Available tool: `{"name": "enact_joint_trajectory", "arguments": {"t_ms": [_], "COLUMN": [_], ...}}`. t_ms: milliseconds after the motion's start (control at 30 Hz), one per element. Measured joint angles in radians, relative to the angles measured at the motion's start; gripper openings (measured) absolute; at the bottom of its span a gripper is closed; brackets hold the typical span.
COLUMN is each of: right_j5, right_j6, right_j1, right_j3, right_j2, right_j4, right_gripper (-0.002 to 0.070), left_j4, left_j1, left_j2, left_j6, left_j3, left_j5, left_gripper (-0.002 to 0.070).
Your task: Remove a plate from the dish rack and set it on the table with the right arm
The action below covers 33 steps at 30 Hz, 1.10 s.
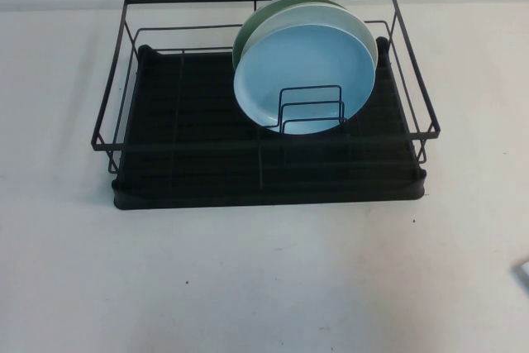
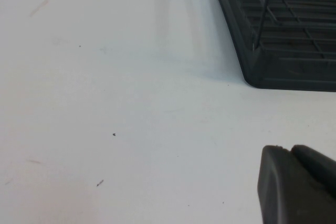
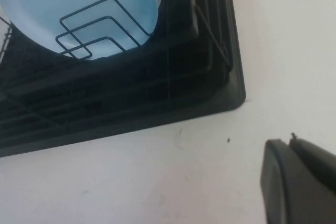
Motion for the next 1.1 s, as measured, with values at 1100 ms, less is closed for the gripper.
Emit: {"name": "enact_joint_trajectory", "arguments": {"t_ms": [1100], "right_j5": [0.362], "right_j6": [-0.484], "right_j1": [0.074], "right_j3": [-1.159], "right_j2": [1.05], "right_j4": [-0.067], "right_gripper": [0.0003], "left_j4": [0.0], "left_j1": [0.0], "left_j2": [0.0], "left_j6": [0.0], "left_j3": [0.0], "left_j5": [0.0], "left_gripper": [-0.0004]}}
